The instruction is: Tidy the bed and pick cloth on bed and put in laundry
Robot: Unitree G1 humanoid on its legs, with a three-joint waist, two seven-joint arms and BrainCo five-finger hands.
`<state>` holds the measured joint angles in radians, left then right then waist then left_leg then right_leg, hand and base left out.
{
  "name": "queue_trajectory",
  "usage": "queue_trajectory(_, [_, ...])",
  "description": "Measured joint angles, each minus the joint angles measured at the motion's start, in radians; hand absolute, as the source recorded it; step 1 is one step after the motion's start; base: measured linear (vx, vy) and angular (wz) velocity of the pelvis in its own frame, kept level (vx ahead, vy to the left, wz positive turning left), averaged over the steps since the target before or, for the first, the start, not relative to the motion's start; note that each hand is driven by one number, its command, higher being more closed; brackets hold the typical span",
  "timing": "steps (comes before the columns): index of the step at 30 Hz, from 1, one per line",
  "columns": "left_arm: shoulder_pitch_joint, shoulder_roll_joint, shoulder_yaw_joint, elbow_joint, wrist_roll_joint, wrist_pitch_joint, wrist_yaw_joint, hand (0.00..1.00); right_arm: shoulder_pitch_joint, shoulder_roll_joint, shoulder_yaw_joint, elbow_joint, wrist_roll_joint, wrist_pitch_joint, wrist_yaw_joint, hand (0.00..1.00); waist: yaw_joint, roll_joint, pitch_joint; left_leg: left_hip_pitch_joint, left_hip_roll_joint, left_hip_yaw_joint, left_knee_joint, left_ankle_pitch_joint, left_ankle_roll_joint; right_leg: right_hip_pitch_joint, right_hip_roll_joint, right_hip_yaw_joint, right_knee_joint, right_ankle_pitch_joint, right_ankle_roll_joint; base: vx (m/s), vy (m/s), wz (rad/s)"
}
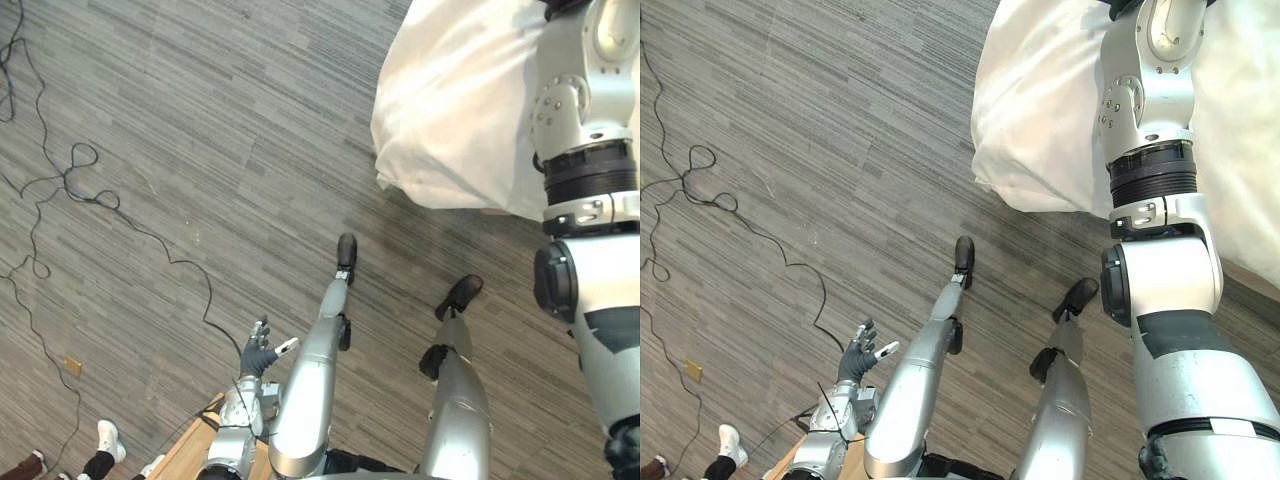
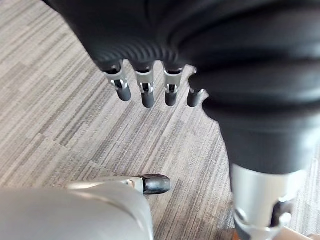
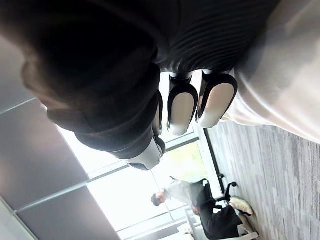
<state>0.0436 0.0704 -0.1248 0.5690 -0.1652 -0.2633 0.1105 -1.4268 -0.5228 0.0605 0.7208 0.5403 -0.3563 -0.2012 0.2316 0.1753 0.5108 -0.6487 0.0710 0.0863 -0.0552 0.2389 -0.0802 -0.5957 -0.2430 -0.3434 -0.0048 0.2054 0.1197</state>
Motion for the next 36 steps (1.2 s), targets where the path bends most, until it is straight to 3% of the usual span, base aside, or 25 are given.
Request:
queue_trajectory(5, [-0.004, -0.01, 0.021, 0.0, -0.026, 0.005, -0.005, 0.0, 0.052, 0.007, -0.049, -0.055, 0.02, -0.022, 0.031, 1.0, -0.032, -0.002, -0.003, -0.001, -0.031, 0.046, -0.008, -0.005, -0.002, -0.016, -0.032, 0.042, -0.01, 0.03, 0.018, -0.02, 0.088, -0.02])
queue_trajectory(8, [-0.005, -0.03, 0.123, -0.001, -0.061, 0.021, -0.018, 0.0, 0.242, 0.13, -0.191, -0.212, 0.058, -0.033, 0.043, 1.0, -0.079, -0.054, -0.034, 0.007, -0.04, 0.091, -0.001, -0.012, 0.017, -0.033, -0.052, 0.081, 0.002, 0.035, 0.025, -0.01, 0.039, -0.19])
queue_trajectory(10, [-0.014, -0.038, 0.162, -0.002, -0.081, 0.026, -0.021, 0.0, 0.416, 0.22, -0.264, -0.281, 0.092, -0.032, 0.055, 1.0, -0.109, -0.107, -0.087, 0.029, -0.042, 0.127, 0.001, -0.023, 0.031, -0.034, -0.056, 0.115, 0.013, 0.035, 0.025, 0.01, 0.001, -0.33])
queue_trajectory(12, [-0.029, -0.053, 0.173, -0.002, -0.083, 0.03, -0.022, 0.0, 0.515, 0.26, -0.316, -0.306, 0.119, -0.028, 0.056, 1.0, -0.119, -0.129, -0.117, 0.051, -0.039, 0.145, 0.0, -0.027, 0.036, -0.031, -0.056, 0.131, 0.024, 0.029, 0.021, 0.01, -0.012, -0.28])
queue_trajectory(17, [-0.042, -0.108, 0.176, 0.023, -0.108, 0.043, -0.023, 0.0, 0.772, 0.286, -0.481, -0.347, 0.169, -0.008, 0.05, 1.0, -0.155, -0.151, -0.194, 0.131, -0.031, 0.175, -0.038, -0.027, 0.036, -0.007, -0.043, 0.161, 0.055, -0.01, 0.008, 0.01, -0.042, -0.23])
queue_trajectory(21, [-0.037, -0.107, 0.171, 0.03, -0.119, 0.06, -0.023, 0.0, 0.983, 0.28, -0.545, -0.352, 0.174, 0.031, -0.024, 1.0, -0.176, -0.166, -0.225, 0.201, -0.004, 0.195, -0.046, -0.036, 0.023, 0.046, -0.02, 0.168, 0.058, -0.029, 0.005, 0.04, -0.075, -0.19])
queue_trajectory(22, [-0.029, -0.103, 0.162, 0.03, -0.119, 0.061, -0.023, 0.0, 1.034, 0.28, -0.526, -0.378, 0.172, 0.046, -0.041, 1.0, -0.192, -0.166, -0.227, 0.225, 0.002, 0.2, -0.047, -0.042, 0.016, 0.069, -0.014, 0.168, 0.058, -0.034, 0.005, 0.06, -0.096, -0.24])
queue_trajectory(25, [-0.002, -0.098, 0.131, 0.03, -0.119, 0.063, -0.024, 0.0, 1.113, 0.279, -0.437, -0.535, 0.135, 0.06, -0.046, 1.0, -0.2, -0.168, -0.26, 0.263, 0.02, 0.214, -0.047, -0.055, -0.001, 0.093, 0.003, 0.181, 0.055, -0.04, 0.001, 0.06, -0.074, -0.21])
queue_trajectory(28, [0.025, -0.097, 0.093, 0.051, -0.117, 0.065, -0.027, 0.0, 1.123, 0.276, -0.25, -0.68, 0.049, 0.057, -0.011, 1.0, -0.215, -0.17, -0.296, 0.316, 0.046, 0.204, -0.046, -0.059, -0.007, 0.151, 0.023, 0.17, 0.053, -0.049, -0.007, 0.08, -0.076, -0.03])
queue_trajectory(29, [0.024, -0.097, 0.081, 0.091, -0.115, 0.072, -0.038, 0.0, 1.1, 0.275, -0.136, -0.711, 0.012, 0.057, 0.02, 1.0, -0.216, -0.171, -0.317, 0.328, 0.052, 0.185, -0.046, -0.059, -0.008, 0.172, 0.033, 0.152, 0.052, -0.053, -0.011, 0.08, -0.087, 0.15])
queue_trajectory(32, [0.023, -0.096, 0.074, 0.13, -0.105, 0.081, -0.044, 0.0, 1.024, 0.274, -0.008, -0.689, -0.025, 0.067, 0.062, 1.0, -0.216, -0.173, -0.318, 0.327, 0.054, 0.16, -0.042, -0.054, -0.009, 0.19, 0.035, 0.129, 0.046, -0.054, -0.014, 0.03, -0.051, 0.22])
queue_trajectory(36, [0.019, -0.056, 0.078, 0.173, -0.098, 0.085, -0.04, 0.0, 0.753, 0.274, 0.17, -0.551, -0.06, 0.099, 0.119, 1.0, -0.205, -0.176, -0.31, 0.283, 0.047, 0.114, -0.04, -0.043, -0.014, 0.19, 0.035, 0.101, 0.012, -0.026, -0.013, -0.04, -0.018, 0.28])
